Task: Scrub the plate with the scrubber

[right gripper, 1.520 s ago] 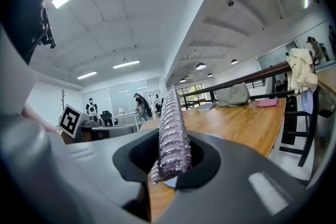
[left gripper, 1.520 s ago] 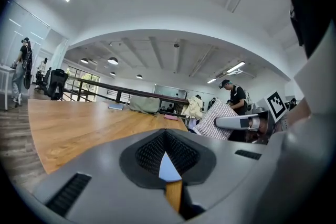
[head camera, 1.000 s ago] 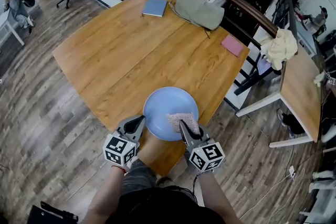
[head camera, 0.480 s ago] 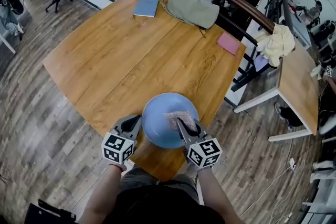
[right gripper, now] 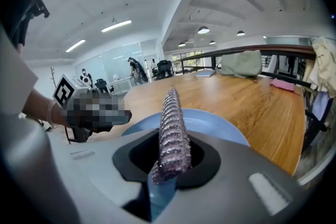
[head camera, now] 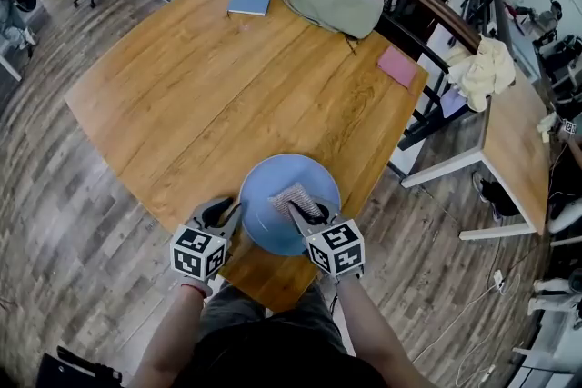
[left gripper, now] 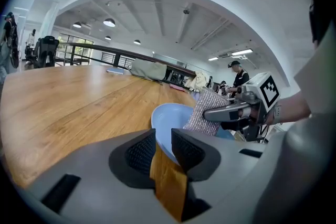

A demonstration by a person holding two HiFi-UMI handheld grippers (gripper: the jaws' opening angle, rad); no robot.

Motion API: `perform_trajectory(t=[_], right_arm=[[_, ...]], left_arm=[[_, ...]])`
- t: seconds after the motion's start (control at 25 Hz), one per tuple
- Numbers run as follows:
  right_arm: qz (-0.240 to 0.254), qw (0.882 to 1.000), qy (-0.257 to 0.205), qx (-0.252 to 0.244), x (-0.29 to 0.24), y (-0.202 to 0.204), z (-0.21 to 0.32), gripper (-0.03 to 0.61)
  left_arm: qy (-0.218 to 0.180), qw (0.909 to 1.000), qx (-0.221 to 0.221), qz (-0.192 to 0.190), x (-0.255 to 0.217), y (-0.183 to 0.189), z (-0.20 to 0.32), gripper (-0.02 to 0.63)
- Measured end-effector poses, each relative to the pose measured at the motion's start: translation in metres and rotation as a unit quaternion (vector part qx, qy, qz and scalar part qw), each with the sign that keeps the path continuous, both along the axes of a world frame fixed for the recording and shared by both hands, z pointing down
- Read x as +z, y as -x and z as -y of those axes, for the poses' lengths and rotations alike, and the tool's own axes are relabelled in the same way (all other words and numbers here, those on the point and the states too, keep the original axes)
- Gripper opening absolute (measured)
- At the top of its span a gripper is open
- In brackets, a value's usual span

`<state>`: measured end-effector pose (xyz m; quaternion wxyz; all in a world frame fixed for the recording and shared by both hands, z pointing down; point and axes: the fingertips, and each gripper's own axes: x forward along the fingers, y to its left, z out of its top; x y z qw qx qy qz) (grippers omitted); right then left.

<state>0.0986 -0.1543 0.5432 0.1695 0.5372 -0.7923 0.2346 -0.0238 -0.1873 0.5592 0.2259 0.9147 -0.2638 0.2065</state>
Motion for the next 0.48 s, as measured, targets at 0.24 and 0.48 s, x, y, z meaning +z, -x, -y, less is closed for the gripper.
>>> perform_trajectory(t=[0.24, 0.48], right_arm=[[-0.065, 0.991, 0.034, -0.115, 0.024, 0.025, 0.016, 0.075], [-0.121, 0.97, 0.015, -0.211, 0.035, 0.048, 0.04, 0.075]], left_arm=[[0.04, 0.9985, -0.023, 0.03, 0.019, -0.002, -0.007, 0.08], [0.059, 0.9962, -0.043, 0.047, 0.029, -0.001, -0.012, 0.075]])
